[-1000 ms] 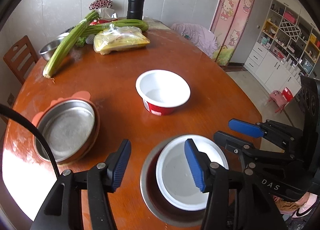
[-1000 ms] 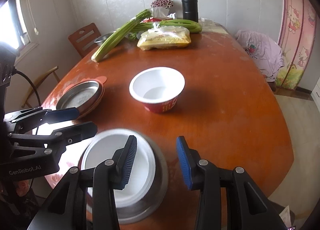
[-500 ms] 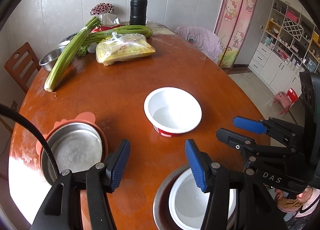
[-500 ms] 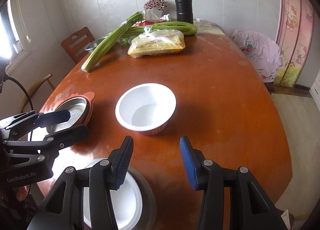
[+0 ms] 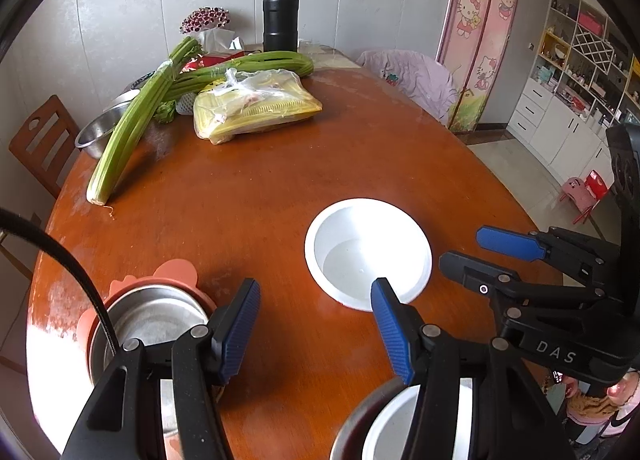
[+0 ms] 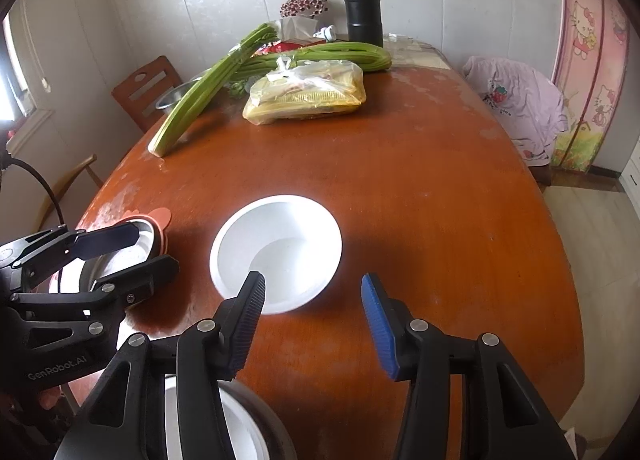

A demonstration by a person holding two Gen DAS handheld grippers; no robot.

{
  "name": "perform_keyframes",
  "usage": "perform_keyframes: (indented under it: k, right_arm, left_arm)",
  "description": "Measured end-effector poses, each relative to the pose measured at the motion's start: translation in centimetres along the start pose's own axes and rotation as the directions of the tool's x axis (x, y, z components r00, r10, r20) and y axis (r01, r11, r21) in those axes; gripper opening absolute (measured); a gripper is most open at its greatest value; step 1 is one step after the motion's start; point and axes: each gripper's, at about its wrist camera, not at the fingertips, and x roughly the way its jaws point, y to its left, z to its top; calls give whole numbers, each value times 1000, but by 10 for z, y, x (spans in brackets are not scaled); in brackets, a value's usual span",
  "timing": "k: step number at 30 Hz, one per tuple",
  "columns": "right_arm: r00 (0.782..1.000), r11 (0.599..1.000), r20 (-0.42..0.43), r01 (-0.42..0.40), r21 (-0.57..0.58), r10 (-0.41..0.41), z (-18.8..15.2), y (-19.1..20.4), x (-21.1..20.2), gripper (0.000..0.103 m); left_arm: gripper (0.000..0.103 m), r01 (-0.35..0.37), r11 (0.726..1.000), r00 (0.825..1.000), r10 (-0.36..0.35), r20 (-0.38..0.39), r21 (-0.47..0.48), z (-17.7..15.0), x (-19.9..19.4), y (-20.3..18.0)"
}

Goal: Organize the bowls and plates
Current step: 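Move the left gripper to the rim of the red-printed white bowl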

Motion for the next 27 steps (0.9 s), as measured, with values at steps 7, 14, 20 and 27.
perform_keyframes:
  k: [7, 14, 20, 27]
  right_arm:
    - [999, 1000, -35, -3, 11, 3, 8, -7, 21, 52]
    - [998, 1000, -67, -7, 19, 8, 11, -13, 38, 52]
    - [996, 1000, -90, -9, 20, 11, 16, -15, 51, 52]
    - [993, 1000, -120, -11, 15, 12, 14, -14, 64, 52]
  left_arm:
    - [57, 0, 1000, 999, -1, -40, -11, 8, 24, 5]
    - [57, 6, 1000, 997, -8, -73, -20, 13, 42, 7]
    - [57, 12, 1000, 995, -14, -101, -28, 15, 55, 8]
    - [57, 17, 999, 993, -21, -119, -34, 16, 65, 8]
